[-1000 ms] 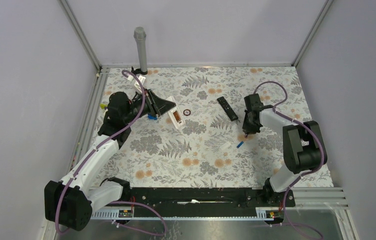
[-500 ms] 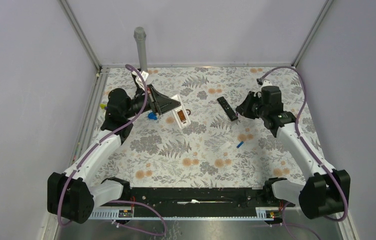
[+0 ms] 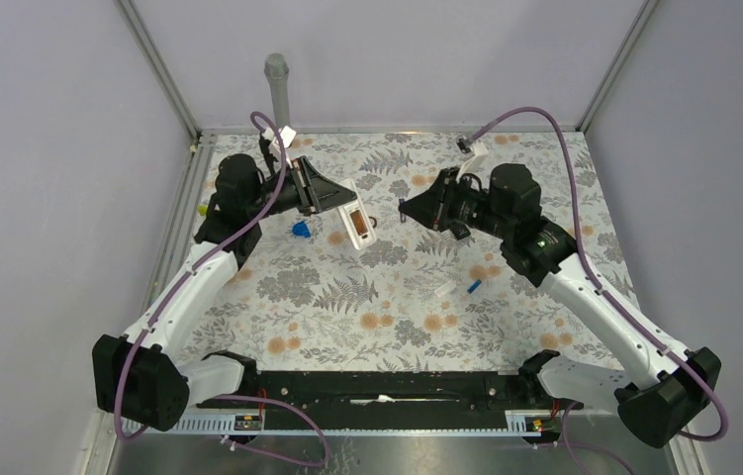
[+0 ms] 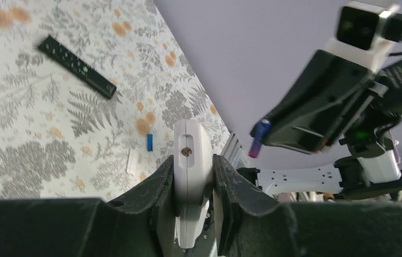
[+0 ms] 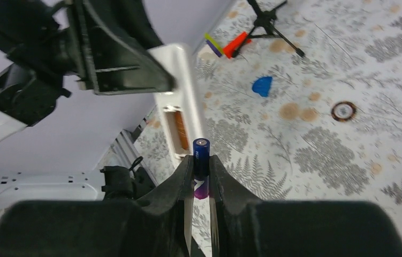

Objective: Load the batteries into the remote control
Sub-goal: Load the battery into the remote control.

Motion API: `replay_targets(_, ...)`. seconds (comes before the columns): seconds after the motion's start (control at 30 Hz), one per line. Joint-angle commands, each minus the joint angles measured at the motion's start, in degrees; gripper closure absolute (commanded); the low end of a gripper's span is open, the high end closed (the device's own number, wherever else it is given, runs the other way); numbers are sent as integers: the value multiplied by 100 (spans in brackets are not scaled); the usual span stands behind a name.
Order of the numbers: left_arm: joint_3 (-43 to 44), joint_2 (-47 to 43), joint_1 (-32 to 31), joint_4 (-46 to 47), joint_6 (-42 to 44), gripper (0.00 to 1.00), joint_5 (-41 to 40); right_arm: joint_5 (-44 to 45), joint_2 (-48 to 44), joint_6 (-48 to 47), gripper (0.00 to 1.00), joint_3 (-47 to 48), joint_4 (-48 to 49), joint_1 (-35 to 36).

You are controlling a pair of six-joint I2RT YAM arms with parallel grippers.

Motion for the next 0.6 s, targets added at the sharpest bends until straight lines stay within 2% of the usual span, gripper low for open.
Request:
replay_targets(0.0, 341, 73, 36, -654, -531, 100, -45, 460, 229, -198, 89, 527, 322, 515)
replay_targets(0.57, 387, 246, 36, -1023, -1280, 100, 228, 1363, 880, -961, 89, 844, 279, 1744)
